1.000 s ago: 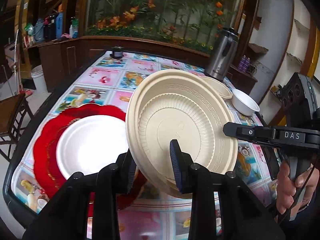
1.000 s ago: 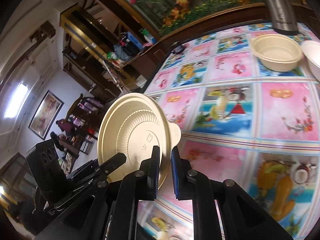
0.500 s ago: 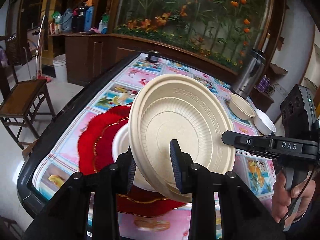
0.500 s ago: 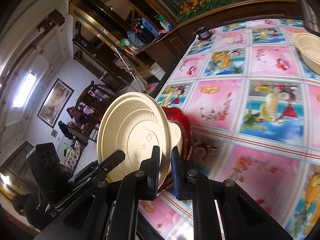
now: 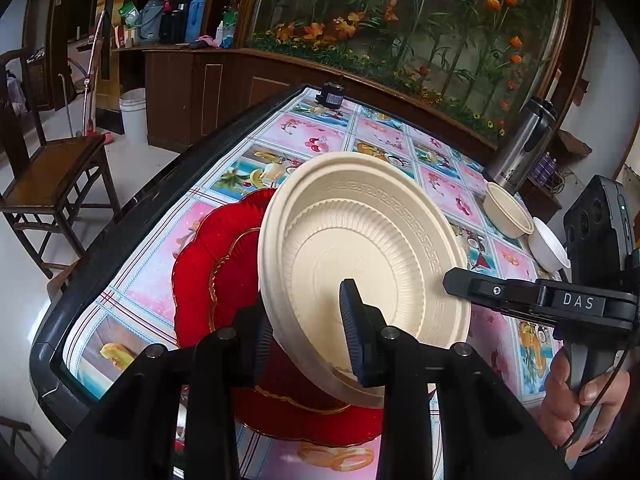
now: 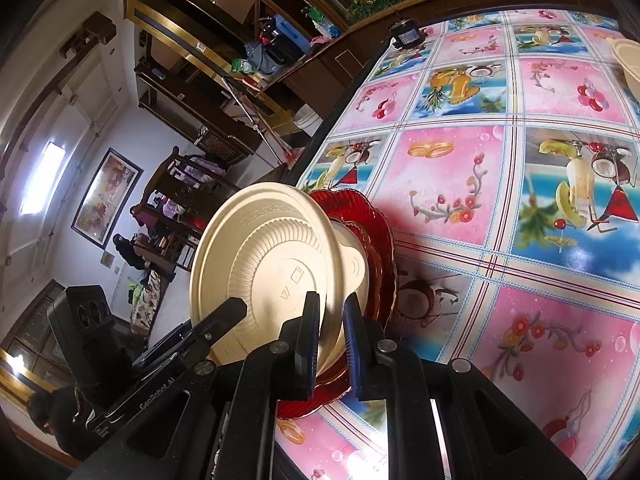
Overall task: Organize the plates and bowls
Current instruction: 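Lower the beige bowl onto the white plate and open the right tool, then move the right tool to the white bowl and grasp its rim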
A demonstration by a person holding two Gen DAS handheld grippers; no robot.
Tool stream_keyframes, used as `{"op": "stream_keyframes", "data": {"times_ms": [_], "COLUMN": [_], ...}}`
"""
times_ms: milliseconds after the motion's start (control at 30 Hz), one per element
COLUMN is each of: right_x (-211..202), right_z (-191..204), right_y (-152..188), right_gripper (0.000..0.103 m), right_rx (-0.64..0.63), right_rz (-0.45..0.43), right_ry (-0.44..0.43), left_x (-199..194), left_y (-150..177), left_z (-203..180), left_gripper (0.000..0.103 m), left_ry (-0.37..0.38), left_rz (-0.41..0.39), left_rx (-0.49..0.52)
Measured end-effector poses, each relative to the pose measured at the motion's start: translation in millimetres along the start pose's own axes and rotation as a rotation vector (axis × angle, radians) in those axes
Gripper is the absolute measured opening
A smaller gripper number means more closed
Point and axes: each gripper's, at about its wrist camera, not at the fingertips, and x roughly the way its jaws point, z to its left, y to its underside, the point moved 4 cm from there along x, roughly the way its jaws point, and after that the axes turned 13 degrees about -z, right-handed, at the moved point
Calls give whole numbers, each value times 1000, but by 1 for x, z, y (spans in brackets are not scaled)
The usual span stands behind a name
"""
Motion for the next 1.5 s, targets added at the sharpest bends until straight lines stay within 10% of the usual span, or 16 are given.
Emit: {"op": "stream_keyframes", "data": {"times_ms": [500,633,967,1267,1500], "right_x": [-2,-6,-27,-58,-85], "right_z": [3,4,-4,-49,-104], "right_y": [2,2,-2,-11,-18], "right_gripper": [18,20,21,22,22], "right_rx": [-1,-7,9,25,104], "right_rz": [6,3,-37,-108,-165], "right_ry": [-17,-21,-28,57,129], "left_x": [1,-2,-20,-33,-9], "left_y": [0,-3,-16,-17,23], "left_z": [9,12,10,-53,-130], "left_gripper": [30,53,54,66,68], "left_ry": [-23,-32,-45,27,145], "left_rz": [16,6,-75,-154,-57], "left_rx": [-42,-48,-43,99,253]}}
